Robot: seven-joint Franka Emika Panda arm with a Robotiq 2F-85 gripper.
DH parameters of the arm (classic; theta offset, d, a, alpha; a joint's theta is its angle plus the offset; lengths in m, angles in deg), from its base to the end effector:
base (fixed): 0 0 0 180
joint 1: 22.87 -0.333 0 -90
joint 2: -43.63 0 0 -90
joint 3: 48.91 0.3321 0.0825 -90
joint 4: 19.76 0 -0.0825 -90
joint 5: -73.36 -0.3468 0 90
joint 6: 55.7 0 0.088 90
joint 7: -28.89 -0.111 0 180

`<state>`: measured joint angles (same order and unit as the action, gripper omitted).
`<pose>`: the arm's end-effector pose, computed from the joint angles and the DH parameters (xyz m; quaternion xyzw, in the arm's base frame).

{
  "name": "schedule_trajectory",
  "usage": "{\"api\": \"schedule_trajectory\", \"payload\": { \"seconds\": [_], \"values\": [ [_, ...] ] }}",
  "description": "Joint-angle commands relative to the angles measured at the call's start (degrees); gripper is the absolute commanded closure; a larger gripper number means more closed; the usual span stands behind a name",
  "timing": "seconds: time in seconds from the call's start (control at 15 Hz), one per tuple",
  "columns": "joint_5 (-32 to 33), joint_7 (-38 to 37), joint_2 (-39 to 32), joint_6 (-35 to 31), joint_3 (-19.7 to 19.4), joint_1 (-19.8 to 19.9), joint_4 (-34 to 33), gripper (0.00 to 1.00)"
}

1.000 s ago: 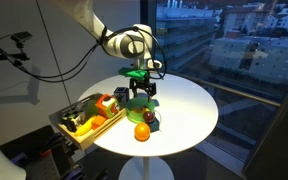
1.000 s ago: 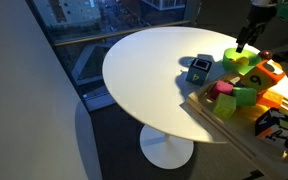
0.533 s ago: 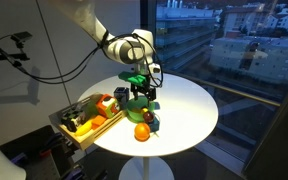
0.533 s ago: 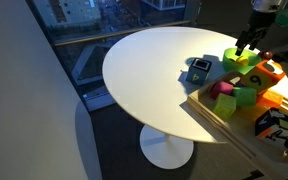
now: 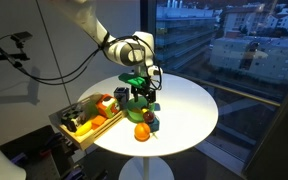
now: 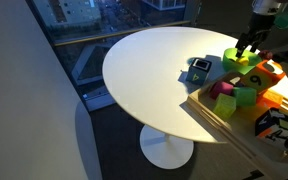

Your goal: Put the purple and orange plush toy on the table

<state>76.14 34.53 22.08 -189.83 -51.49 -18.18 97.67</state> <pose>0.5624 -0.0716 0.2863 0.9988 0.0046 -0.0448 0.0201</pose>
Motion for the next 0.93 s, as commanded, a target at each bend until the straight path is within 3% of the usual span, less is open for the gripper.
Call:
{"api": "schedule_trajectory", "payload": {
  "seconds": [0.0, 0.87],
  "values": [
    [-0.05, 0.02, 0.00, 0.18, -0.07, -0.08, -0.12, 0.00],
    [2.90, -0.82, -2.77, -4.11, -0.75, -1.19, 1.26, 0.00]
  ]
}}
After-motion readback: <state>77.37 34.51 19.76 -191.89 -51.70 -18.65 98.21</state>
